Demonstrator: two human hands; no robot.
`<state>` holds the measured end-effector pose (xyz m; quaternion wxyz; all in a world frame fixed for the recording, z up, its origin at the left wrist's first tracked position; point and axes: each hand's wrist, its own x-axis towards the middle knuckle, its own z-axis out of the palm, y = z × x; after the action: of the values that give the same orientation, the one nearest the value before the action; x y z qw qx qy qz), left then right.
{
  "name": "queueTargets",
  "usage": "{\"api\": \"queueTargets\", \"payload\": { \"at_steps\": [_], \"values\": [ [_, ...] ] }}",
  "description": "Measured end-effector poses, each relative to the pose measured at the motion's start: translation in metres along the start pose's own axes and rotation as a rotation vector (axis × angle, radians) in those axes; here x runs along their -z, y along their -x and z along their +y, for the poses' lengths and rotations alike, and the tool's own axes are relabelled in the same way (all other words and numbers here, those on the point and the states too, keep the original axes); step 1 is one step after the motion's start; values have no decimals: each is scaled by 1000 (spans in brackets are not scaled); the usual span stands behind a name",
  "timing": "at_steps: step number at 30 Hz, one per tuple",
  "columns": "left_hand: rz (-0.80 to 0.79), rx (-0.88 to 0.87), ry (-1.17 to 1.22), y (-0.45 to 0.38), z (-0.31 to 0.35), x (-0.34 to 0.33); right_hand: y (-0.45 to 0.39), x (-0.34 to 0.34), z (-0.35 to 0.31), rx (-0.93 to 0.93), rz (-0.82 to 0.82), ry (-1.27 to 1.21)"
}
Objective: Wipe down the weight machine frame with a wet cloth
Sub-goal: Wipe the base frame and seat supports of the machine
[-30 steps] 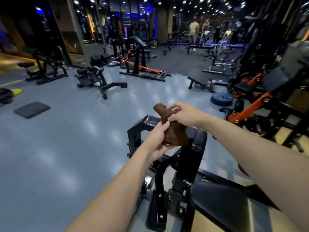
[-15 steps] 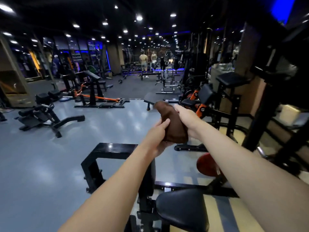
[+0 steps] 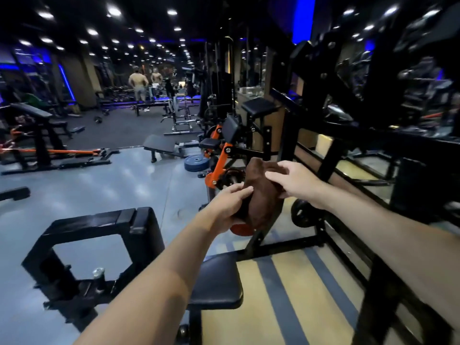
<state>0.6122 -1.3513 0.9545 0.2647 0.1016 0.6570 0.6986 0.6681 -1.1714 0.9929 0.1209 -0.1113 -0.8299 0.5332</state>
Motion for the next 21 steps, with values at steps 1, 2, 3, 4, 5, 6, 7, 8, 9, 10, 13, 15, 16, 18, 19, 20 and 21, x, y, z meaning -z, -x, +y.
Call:
{"api": "queueTargets", "payload": {
  "at_steps": [1,2,3,4,5,6,7,8,9,10,13,15,16,18,19,20,21],
  "values": [
    [-21,5,-12,0,-1,-8,9,8,5,0,33,10],
    [-43,12,-24,-1,-3,-17,19,16,7,-5,68,17],
    [-68,20,-39,-1,-5,-26,27,22,11,-11,105,30],
    [-95,30,-57,0,-7,-36,37,29,14,-14,140,51],
    [-114,40,-60,0,-10,-44,44,34,19,-11,171,78],
    [-146,57,-67,2,-13,-56,58,43,23,-20,211,106],
    [-180,72,-81,1,-17,-66,69,52,29,-29,250,125],
    [-228,79,-85,2,-20,-74,77,58,35,-43,271,152],
    [-302,81,-86,-1,-25,-81,83,63,40,-59,306,189],
    [-422,96,-101,4,-36,-106,109,79,55,-95,374,224],
    [-544,111,-131,9,-55,-134,137,99,72,-102,412,321],
    [-601,125,-149,15,-60,-159,156,119,83,-150,430,378],
    [-627,132,-147,18,-64,-172,167,128,84,-176,439,413],
    [-673,154,-141,27,-68,-197,184,150,93,-201,445,461],
    [-696,165,-144,32,-71,-209,192,160,100,-219,434,468],
    [-725,170,-152,38,-74,-222,203,170,103,-238,421,481],
    [-758,175,-167,42,-78,-233,212,180,108,-247,415,492]
  ]
}}
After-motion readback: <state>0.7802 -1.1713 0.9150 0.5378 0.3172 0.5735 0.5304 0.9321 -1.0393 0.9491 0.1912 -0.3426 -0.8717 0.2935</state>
